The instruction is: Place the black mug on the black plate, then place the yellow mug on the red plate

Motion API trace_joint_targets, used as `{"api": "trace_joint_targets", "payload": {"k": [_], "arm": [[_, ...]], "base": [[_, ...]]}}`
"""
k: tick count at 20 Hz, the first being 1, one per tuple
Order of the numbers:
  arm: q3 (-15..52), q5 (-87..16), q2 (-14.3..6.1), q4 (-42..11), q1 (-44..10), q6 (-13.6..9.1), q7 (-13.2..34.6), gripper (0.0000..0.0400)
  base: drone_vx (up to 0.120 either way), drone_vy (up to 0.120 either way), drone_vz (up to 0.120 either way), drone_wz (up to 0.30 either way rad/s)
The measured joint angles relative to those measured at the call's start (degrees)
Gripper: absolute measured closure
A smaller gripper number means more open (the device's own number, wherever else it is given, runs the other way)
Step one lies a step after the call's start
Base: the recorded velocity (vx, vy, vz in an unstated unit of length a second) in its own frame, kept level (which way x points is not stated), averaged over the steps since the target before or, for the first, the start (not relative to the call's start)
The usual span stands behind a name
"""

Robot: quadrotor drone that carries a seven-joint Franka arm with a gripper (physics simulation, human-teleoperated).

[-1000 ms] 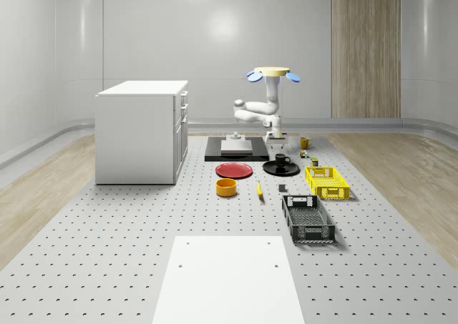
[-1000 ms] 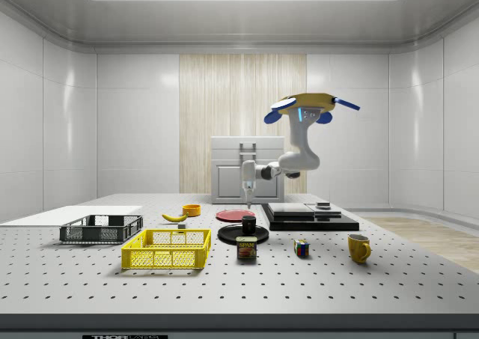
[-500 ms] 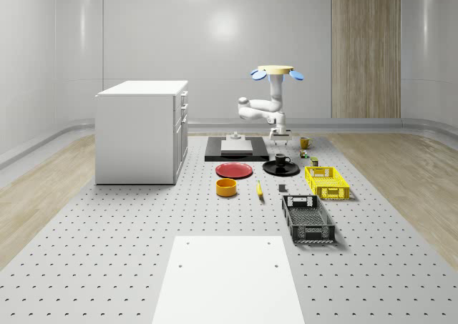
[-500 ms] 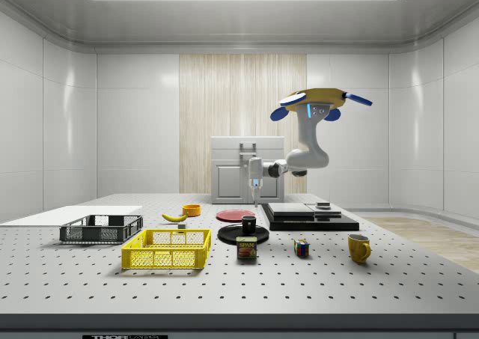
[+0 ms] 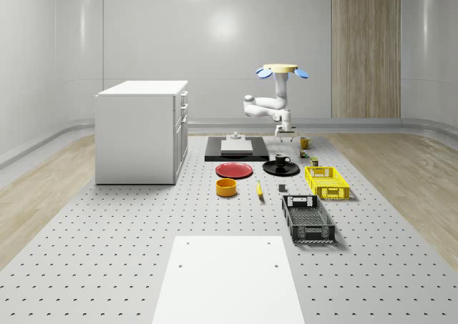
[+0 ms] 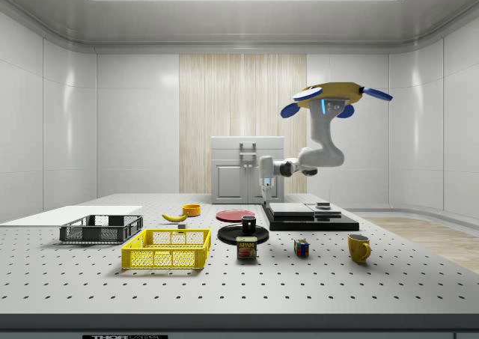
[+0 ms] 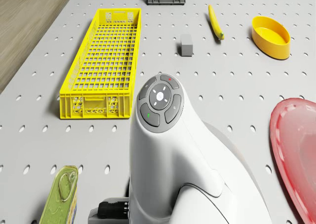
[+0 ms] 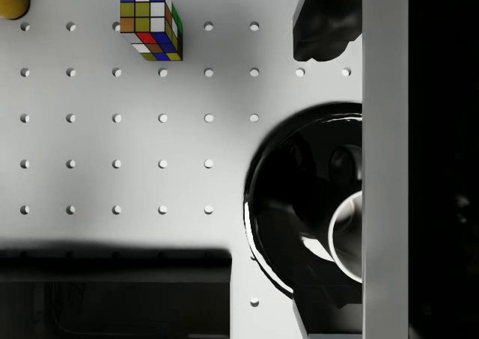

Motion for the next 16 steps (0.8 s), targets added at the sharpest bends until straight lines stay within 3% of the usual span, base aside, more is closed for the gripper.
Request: {"api": "trace_joint_targets", "payload": {"k": [8, 11, 16], "arm": [[0.03, 0.09, -0.2, 0.01, -0.05, 0.19, 0.04, 0.0], [0.03, 0.12, -0.27, 0.01, -0.07, 0.25, 0.05, 0.0], [0.04, 0.16, -0.38, 0.02, -0.09, 0.35, 0.07, 0.0]], "base": [[-0.12, 0.12, 0.0, 0.0], [-0.12, 0.12, 0.08, 0.0], [-0.12, 0.12, 0.0, 0.0]]}}
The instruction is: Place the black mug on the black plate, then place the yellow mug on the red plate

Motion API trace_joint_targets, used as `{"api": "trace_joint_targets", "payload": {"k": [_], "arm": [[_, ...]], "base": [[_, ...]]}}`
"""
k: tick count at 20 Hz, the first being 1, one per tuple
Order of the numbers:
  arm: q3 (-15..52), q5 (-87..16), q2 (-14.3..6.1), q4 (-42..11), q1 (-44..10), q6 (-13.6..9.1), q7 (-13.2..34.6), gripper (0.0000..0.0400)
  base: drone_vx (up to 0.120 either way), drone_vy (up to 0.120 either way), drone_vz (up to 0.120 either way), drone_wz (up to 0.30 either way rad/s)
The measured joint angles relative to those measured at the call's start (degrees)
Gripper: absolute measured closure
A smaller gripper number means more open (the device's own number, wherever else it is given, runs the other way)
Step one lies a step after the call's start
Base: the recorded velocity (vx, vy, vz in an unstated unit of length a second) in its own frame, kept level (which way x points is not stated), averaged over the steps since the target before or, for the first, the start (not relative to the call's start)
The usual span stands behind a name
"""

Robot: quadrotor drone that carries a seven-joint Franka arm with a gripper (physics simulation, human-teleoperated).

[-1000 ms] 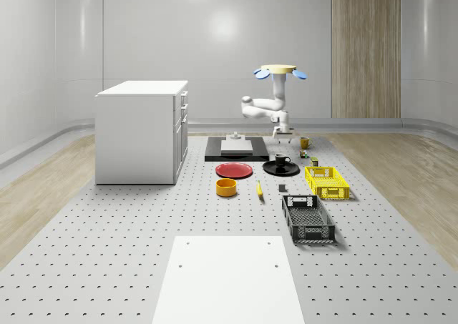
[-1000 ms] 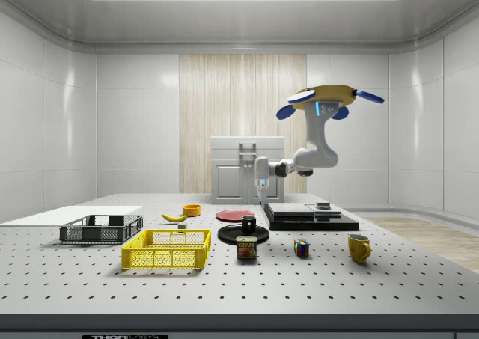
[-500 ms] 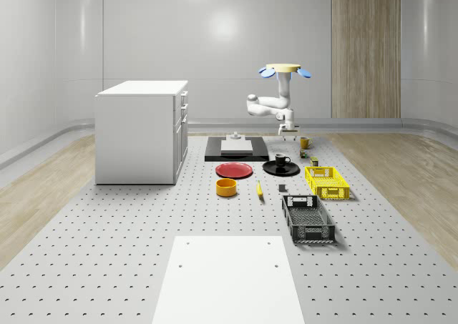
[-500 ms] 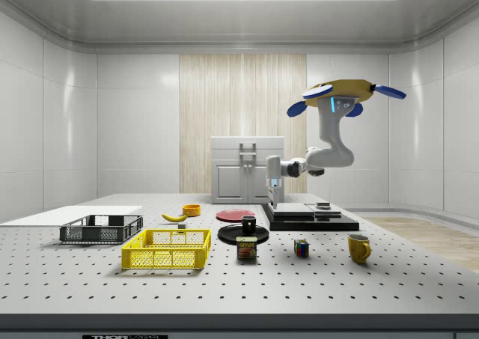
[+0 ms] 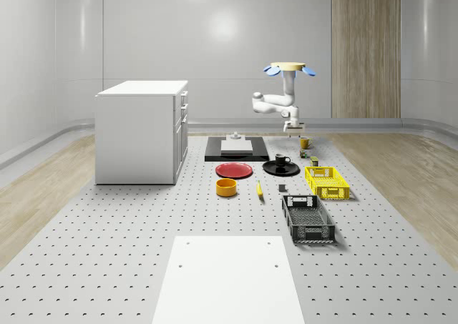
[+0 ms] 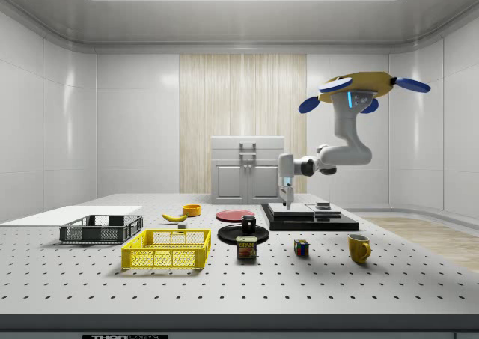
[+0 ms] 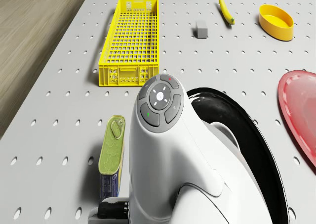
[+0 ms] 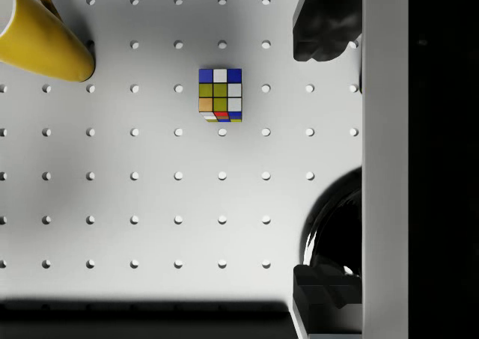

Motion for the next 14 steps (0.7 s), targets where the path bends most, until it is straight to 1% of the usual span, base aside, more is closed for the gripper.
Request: {"api": "trace_joint_targets", "payload": {"k": [14], "arm": [[0.02, 0.1, -0.25, 0.01, -0.06, 0.23, 0.05, 0.0]], "base": [[-0.12, 0.12, 0.0, 0.0]]}}
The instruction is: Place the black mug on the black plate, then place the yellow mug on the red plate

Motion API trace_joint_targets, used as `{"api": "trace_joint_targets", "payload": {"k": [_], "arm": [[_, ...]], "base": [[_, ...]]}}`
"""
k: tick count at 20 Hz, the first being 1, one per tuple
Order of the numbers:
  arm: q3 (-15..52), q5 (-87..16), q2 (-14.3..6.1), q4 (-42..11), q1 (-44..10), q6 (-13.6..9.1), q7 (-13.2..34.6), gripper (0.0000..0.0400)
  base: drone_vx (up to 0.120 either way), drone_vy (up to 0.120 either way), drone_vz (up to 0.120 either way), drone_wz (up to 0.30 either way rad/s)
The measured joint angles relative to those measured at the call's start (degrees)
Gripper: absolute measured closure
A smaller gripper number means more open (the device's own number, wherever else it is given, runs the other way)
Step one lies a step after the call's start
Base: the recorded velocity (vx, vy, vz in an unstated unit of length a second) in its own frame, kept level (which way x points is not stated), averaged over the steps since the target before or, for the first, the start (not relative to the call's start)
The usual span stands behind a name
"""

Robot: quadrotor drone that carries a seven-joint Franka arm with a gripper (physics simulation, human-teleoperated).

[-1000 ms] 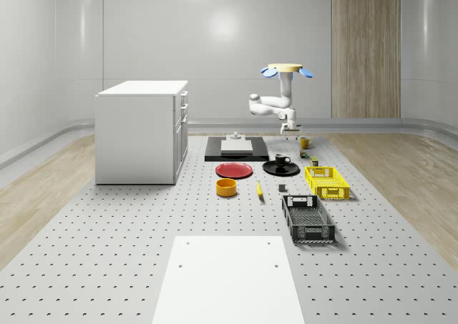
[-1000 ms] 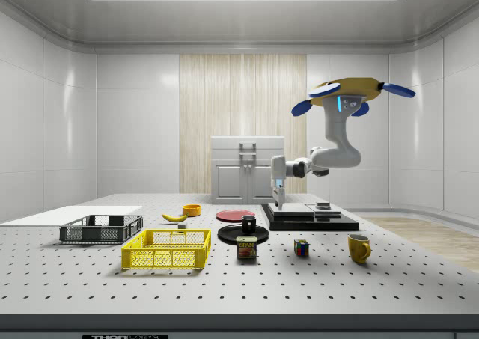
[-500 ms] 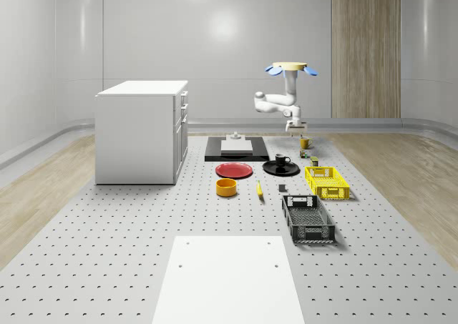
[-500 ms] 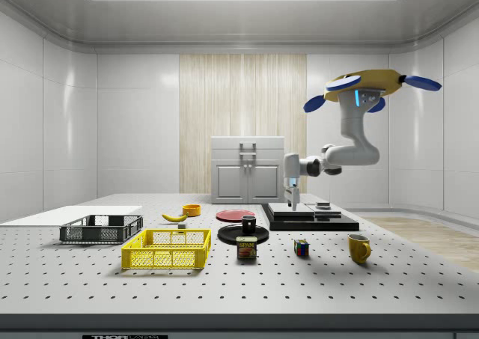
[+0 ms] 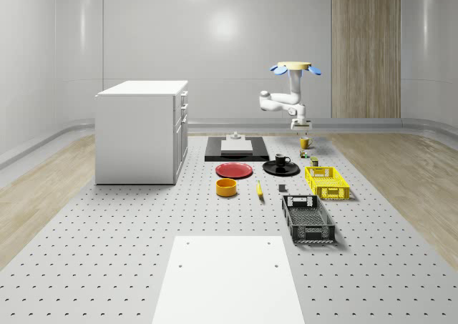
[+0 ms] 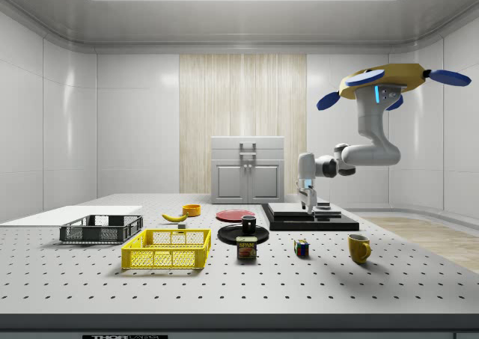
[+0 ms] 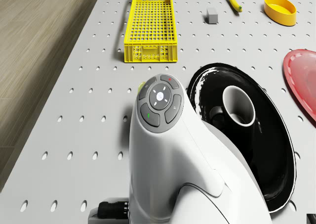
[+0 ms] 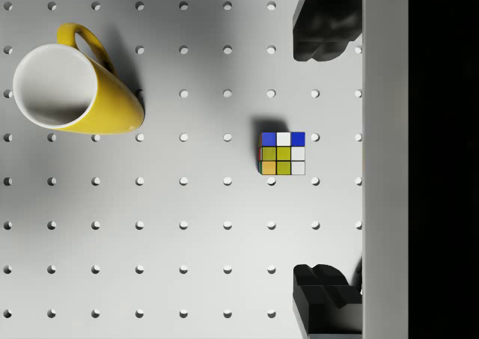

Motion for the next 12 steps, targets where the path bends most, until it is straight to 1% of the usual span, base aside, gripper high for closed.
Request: {"api": "trace_joint_targets", "payload": {"k": [1, 6, 7, 11, 12], "arm": [[0.0, 0.01, -0.02, 0.0, 0.0, 0.01, 0.0, 0.0], [0.01, 0.04, -0.09, 0.0, -0.02, 0.08, 0.02, 0.0], [0.01, 0.04, -0.1, 0.0, -0.03, 0.1, 0.02, 0.0], [0.02, 0.06, -0.15, 0.01, -0.04, 0.14, 0.03, 0.0], [0.02, 0.07, -0.17, 0.01, -0.04, 0.16, 0.03, 0.0]], "base": [[-0.12, 0.04, 0.0, 0.0], [-0.12, 0.0, 0.0, 0.0], [-0.12, 0.0, -0.04, 0.0], [-0.12, 0.0, -0.12, 0.0], [-0.12, 0.0, -0.04, 0.0]]}}
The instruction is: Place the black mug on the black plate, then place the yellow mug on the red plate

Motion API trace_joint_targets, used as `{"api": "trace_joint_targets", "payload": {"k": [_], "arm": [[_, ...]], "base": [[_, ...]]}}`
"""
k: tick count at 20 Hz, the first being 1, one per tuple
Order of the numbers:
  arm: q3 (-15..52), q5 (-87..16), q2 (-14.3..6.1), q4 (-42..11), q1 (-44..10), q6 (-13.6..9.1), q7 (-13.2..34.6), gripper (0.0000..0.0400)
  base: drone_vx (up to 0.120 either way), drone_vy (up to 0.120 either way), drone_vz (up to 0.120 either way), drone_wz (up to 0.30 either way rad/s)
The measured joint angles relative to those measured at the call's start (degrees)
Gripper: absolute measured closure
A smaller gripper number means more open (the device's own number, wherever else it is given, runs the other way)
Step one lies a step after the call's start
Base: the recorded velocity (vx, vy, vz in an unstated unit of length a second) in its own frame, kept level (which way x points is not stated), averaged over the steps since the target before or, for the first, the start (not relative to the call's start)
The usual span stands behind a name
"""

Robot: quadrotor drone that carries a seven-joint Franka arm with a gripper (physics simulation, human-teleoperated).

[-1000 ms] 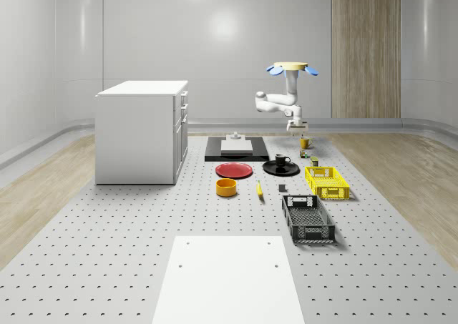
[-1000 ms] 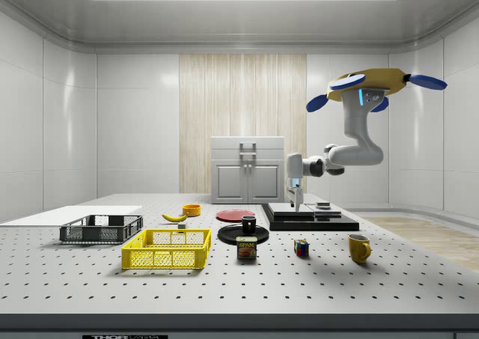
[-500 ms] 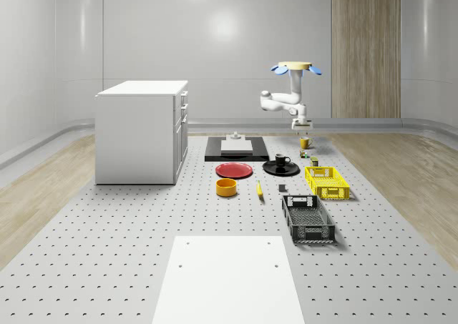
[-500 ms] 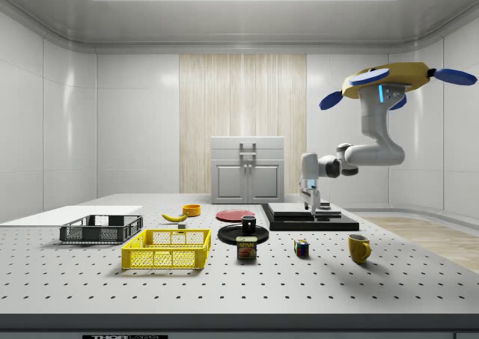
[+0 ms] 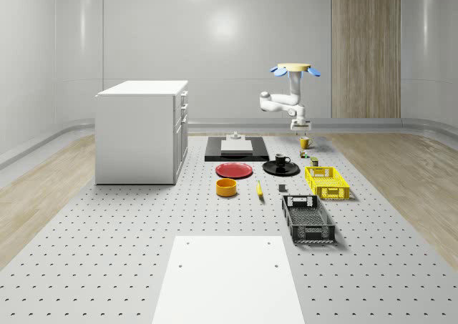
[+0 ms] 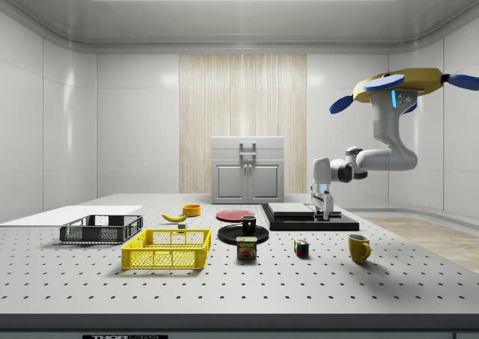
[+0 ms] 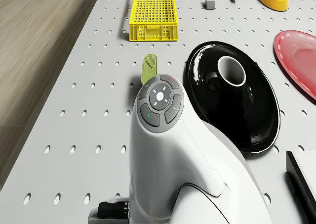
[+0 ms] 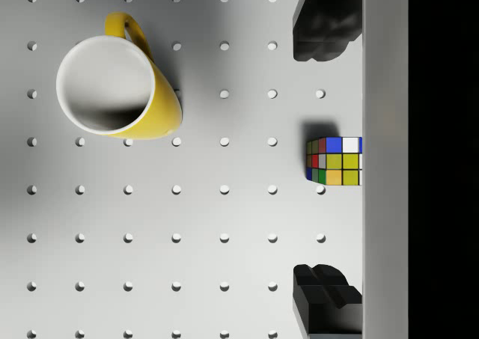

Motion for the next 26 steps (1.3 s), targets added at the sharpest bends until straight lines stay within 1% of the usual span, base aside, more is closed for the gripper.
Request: {"api": "trace_joint_targets", "payload": {"k": [8, 11, 20, 24, 26], "arm": [[0.01, 0.04, -0.09, 0.0, -0.02, 0.09, 0.02, 0.0], [0.01, 0.05, -0.12, 0.0, -0.03, 0.11, 0.02, 0.0], [0.02, 0.08, -0.2, 0.01, -0.05, 0.19, 0.04, 0.0], [0.02, 0.09, -0.24, 0.01, -0.06, 0.22, 0.04, 0.0], [0.03, 0.1, -0.25, 0.01, -0.06, 0.23, 0.04, 0.0]], "base": [[-0.12, 0.0, 0.0, 0.0], [-0.12, 0.093, 0.0, 0.0], [-0.12, 0.0, 0.0, 0.0], [-0.12, 0.0, -0.1, 0.0], [-0.02, 0.0, -0.12, 0.0]]}}
